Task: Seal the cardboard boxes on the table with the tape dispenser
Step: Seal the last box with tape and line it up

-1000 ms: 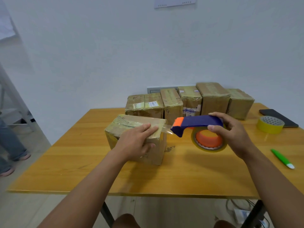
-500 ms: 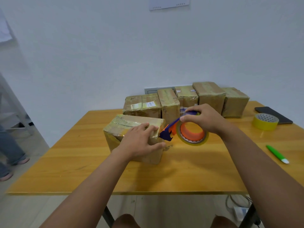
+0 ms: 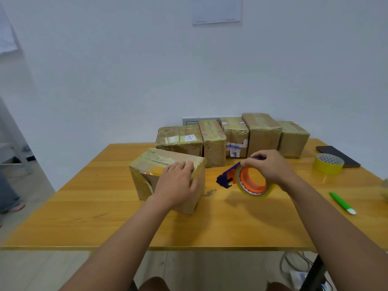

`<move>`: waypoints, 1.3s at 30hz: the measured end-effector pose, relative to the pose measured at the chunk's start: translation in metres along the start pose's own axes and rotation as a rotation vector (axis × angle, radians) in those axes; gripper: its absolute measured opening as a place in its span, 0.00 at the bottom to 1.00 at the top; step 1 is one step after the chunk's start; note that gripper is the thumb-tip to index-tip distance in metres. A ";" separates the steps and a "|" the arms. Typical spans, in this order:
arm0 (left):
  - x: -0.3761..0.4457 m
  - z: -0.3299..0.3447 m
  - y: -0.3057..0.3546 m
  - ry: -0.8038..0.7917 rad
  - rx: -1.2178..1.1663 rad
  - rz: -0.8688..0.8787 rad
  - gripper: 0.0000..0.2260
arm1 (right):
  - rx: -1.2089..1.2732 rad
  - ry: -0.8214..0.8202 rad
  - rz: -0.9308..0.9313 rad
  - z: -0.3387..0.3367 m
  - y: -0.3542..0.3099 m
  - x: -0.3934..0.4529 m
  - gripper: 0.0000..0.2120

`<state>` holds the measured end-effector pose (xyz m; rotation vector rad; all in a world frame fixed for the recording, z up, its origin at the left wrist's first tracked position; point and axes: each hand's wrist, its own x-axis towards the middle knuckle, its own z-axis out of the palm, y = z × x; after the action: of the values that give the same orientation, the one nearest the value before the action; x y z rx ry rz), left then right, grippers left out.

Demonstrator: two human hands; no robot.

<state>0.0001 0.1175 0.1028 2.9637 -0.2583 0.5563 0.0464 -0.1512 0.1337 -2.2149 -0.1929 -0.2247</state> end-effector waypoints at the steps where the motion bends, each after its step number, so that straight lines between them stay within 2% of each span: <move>1: -0.002 -0.003 0.002 0.013 -0.010 -0.023 0.08 | 0.030 0.050 -0.009 -0.001 0.000 -0.002 0.17; 6: -0.001 -0.007 0.018 0.056 0.062 -0.160 0.16 | 0.135 0.153 -0.039 0.002 -0.012 -0.006 0.13; 9: 0.000 -0.006 0.020 0.023 0.100 -0.155 0.17 | 0.167 0.154 -0.053 0.007 -0.019 -0.008 0.10; 12: -0.003 -0.007 0.016 -0.008 0.127 -0.119 0.19 | 0.190 0.192 -0.057 0.012 -0.020 -0.007 0.13; 15: -0.006 -0.009 0.016 -0.039 0.150 -0.103 0.16 | 0.215 0.212 -0.054 0.018 -0.023 -0.007 0.17; 18: -0.012 -0.010 0.011 -0.067 0.170 -0.096 0.17 | 0.242 0.219 -0.073 0.022 -0.027 -0.009 0.17; 21: -0.025 -0.014 0.001 -0.040 0.194 -0.110 0.20 | 0.283 0.235 -0.088 0.026 -0.033 -0.010 0.15; 27: -0.050 -0.028 -0.017 0.024 0.139 -0.047 0.18 | 0.306 0.224 -0.106 0.045 -0.041 -0.006 0.20; 34: -0.060 -0.039 -0.070 -0.140 0.092 -0.052 0.25 | 0.386 0.222 -0.128 0.057 -0.044 -0.009 0.23; 37: -0.058 -0.035 -0.058 -0.098 0.016 -0.101 0.30 | 0.410 0.229 -0.131 0.062 -0.048 -0.011 0.23; 39: -0.056 -0.027 -0.049 -0.023 0.047 -0.110 0.29 | 0.423 0.235 -0.130 0.066 -0.050 -0.012 0.23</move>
<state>-0.0516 0.1774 0.1032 3.0087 -0.0853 0.5216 0.0299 -0.0695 0.1293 -1.7427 -0.2315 -0.4683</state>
